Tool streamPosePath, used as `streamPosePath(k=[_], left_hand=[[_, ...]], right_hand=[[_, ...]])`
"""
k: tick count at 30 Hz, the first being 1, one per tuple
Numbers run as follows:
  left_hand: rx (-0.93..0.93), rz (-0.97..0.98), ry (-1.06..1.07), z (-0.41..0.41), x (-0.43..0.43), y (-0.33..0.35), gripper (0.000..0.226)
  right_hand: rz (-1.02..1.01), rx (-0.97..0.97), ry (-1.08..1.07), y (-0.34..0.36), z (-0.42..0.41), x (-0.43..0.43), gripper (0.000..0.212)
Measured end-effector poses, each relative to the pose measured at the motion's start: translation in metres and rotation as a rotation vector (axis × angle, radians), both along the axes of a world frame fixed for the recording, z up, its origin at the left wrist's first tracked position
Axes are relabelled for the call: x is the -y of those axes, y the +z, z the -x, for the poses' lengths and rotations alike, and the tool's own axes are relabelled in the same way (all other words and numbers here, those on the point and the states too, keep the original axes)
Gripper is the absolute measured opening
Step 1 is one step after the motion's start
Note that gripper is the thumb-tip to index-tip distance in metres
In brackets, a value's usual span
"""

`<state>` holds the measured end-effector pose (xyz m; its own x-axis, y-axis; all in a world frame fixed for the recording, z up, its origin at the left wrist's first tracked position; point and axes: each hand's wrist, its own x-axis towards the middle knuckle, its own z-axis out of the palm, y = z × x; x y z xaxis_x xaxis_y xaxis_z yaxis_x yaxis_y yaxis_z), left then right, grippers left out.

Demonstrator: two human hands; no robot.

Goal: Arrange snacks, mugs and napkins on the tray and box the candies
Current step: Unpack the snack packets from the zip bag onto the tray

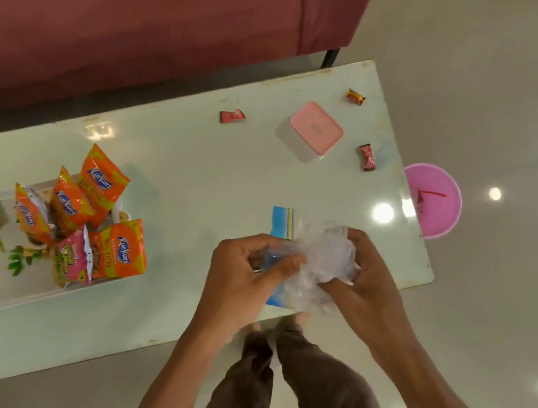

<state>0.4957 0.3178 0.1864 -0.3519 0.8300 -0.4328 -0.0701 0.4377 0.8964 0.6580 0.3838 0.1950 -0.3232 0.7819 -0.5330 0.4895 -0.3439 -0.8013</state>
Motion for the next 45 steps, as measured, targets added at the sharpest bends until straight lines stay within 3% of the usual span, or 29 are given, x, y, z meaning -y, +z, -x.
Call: streamPosePath(k=[2, 4, 6, 10, 13, 15, 17, 19, 22, 25, 29, 32, 37, 41, 45], left_hand=[[-0.079, 0.003, 0.100, -0.017, -0.012, -0.012, 0.016], [-0.140, -0.002, 0.213, -0.042, -0.024, -0.021, 0.015], [-0.157, -0.008, 0.322, -0.069, -0.038, -0.027, 0.012], [-0.048, 0.015, 0.457, -0.113, -0.074, -0.032, 0.018], [0.093, 0.055, 0.371, -0.153, -0.104, -0.038, 0.019], [0.251, 0.082, 0.252, -0.176, -0.125, -0.042, 0.016], [0.317, 0.171, 0.143, -0.200, -0.152, -0.049, 0.033], [0.159, 0.229, 0.011, -0.222, -0.179, -0.059, 0.035], [-0.253, 0.210, -0.136, -0.257, -0.215, -0.072, 0.026], [-0.475, 0.222, -0.187, -0.275, -0.230, -0.084, 0.033], [-0.359, 0.260, -0.152, -0.274, -0.222, -0.092, 0.023], [-0.288, 0.290, -0.155, -0.269, -0.198, -0.099, 0.019], [-0.306, 0.190, 0.039, -0.257, -0.163, -0.117, 0.024], [-0.417, 0.112, 0.123, -0.244, -0.147, -0.132, 0.025], [-0.501, 0.113, 0.125, -0.224, -0.133, -0.137, 0.022]], right_hand=[[-0.135, 0.251, -0.135, -0.004, -0.002, -0.005, 0.060], [-0.229, 0.299, -0.189, -0.010, -0.007, -0.008, 0.049], [-0.182, 0.167, -0.201, -0.018, -0.014, -0.015, 0.024], [0.157, -0.324, -0.283, -0.022, -0.038, -0.040, 0.030], [0.182, -0.446, -0.291, -0.022, -0.077, -0.077, 0.030], [0.102, -0.343, -0.295, -0.023, -0.108, -0.102, 0.035], [0.072, -0.207, -0.316, -0.029, -0.144, -0.128, 0.040], [0.031, -0.042, -0.288, -0.047, -0.173, -0.151, 0.033], [-0.116, 0.223, -0.316, -0.092, -0.199, -0.184, 0.025], [-0.322, 0.346, -0.354, -0.145, -0.203, -0.216, 0.031], [-0.403, 0.523, -0.283, -0.223, -0.205, -0.247, 0.040], [-0.291, 0.767, -0.106, -0.282, -0.207, -0.262, 0.042], [-0.138, 0.759, -0.097, -0.346, -0.212, -0.274, 0.053], [0.020, 0.693, -0.036, -0.365, -0.218, -0.275, 0.080], [-0.008, 0.697, 0.090, -0.358, -0.223, -0.271, 0.090]])
